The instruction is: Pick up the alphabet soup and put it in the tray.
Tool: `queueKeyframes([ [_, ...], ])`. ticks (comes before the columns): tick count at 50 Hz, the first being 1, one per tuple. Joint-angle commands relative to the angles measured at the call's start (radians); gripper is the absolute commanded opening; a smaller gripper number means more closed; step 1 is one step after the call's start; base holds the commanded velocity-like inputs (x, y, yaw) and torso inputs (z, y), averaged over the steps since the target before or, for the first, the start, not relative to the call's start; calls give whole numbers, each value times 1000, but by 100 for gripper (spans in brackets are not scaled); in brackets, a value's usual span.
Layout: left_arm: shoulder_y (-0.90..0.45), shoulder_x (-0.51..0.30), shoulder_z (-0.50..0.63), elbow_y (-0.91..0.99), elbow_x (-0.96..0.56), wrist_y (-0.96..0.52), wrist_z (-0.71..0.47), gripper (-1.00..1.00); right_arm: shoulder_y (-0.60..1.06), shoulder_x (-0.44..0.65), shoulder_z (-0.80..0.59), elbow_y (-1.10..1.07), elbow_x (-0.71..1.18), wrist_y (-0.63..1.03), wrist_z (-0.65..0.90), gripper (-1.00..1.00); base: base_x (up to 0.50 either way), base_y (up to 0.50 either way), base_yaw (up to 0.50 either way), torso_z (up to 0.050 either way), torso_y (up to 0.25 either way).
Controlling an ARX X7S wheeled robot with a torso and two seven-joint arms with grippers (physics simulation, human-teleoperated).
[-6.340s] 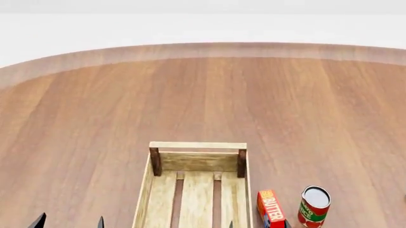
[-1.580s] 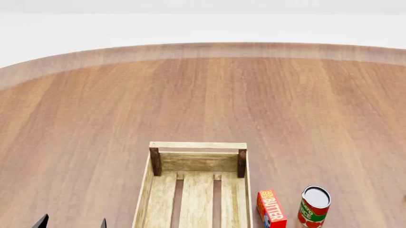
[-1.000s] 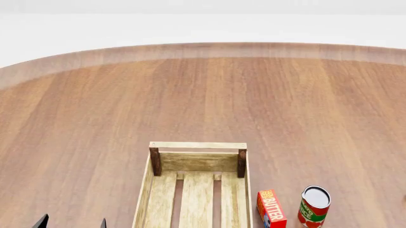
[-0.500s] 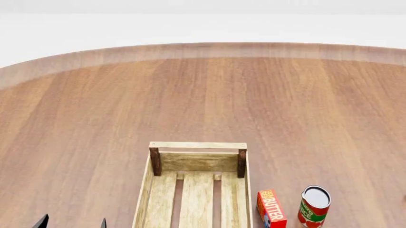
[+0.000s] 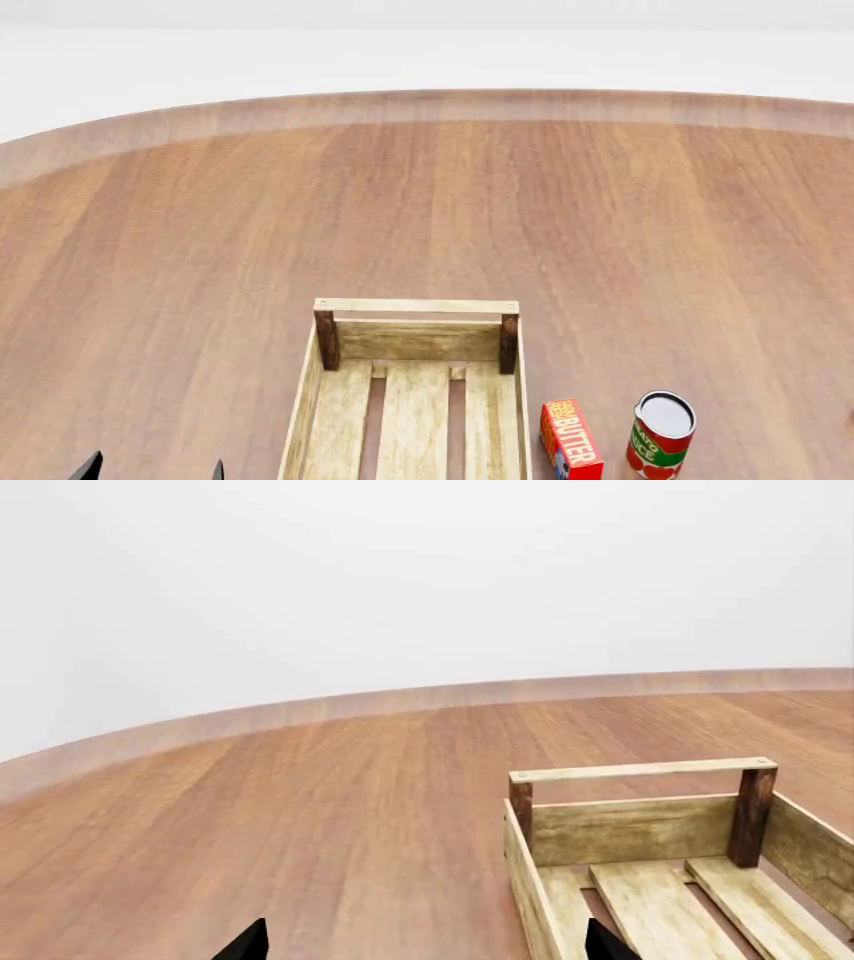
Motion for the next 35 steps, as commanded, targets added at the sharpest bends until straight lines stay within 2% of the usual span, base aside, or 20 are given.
queueKeyframes([
  [1, -4, -2, 4, -3, -5, -2, -2, 100, 18, -5, -14, 19, -6, -11, 2, 100, 0, 0, 0, 0, 0],
  [15, -2, -7, 10, -1, -7, 2, -7, 100, 39, -10, -32, 78, -20, -46, -9, 100, 0, 0, 0, 0, 0],
  [16, -3, -7, 10, 0, -8, -1, -8, 100, 41, -11, -35, 77, -21, -47, -8, -100, 0, 0, 0, 0, 0],
  [25, -2, -10, 14, 2, -9, 1, -11, 100, 16, -20, -9, -13, -2, -25, 18, -100, 0, 0, 0, 0, 0],
  [31, -3, -11, 16, 2, -9, 2, -13, 100, -27, -30, 27, -152, 27, 6, 45, -100, 0, 0, 0, 0, 0],
  [35, -4, -12, 18, 1, -10, 1, -14, 100, -56, -32, 44, -303, 61, 82, 82, -100, 0, 0, 0, 0, 0],
])
